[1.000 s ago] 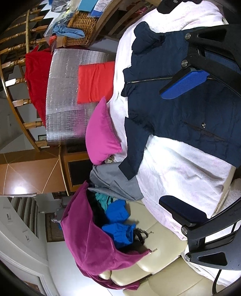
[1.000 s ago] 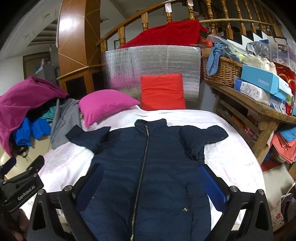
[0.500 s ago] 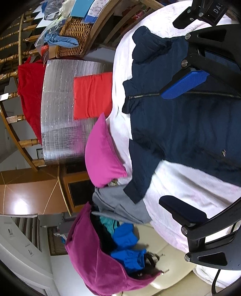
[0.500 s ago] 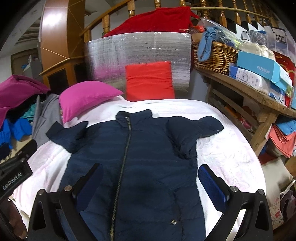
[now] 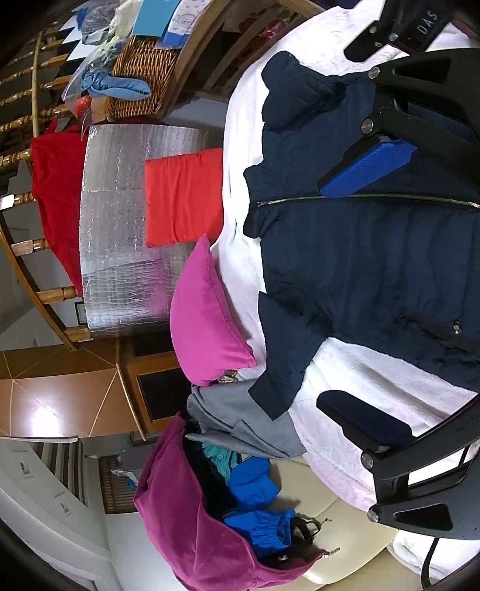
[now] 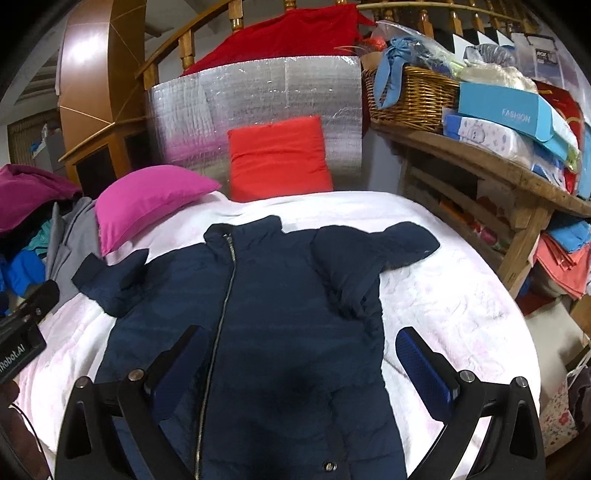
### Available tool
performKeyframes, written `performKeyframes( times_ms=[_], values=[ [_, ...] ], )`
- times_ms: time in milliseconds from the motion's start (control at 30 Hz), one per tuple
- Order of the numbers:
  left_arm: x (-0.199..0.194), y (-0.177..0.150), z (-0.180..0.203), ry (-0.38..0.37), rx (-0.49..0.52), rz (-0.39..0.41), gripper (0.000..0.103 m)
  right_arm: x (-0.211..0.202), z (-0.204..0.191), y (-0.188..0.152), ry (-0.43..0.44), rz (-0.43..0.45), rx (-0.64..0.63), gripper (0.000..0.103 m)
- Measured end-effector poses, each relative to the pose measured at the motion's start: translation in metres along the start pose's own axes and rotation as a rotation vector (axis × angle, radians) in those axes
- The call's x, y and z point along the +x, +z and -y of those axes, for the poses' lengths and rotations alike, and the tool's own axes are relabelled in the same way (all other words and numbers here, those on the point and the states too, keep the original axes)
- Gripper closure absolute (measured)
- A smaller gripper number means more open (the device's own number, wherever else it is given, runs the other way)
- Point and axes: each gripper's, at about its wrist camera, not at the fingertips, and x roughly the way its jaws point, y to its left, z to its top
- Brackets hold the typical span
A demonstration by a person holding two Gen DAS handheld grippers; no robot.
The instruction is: Fold large clothes
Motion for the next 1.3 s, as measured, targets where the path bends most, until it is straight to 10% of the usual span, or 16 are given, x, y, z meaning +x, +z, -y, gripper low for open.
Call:
performKeyframes(
  times_ms=[600,1300],
  values=[
    [-0.108,-0.023,-0.040,0.007,-0.024,0.103,0.000,-0.122,-0.021,-0.026,0.006,0.114,-0.036,0.000],
    [-0.206,-0.125,-0.066,-0.054,0.052,-0.076,0.000,-0.237,0.012,-0.138,0.024,-0.067,-0.079,0.000]
  ],
)
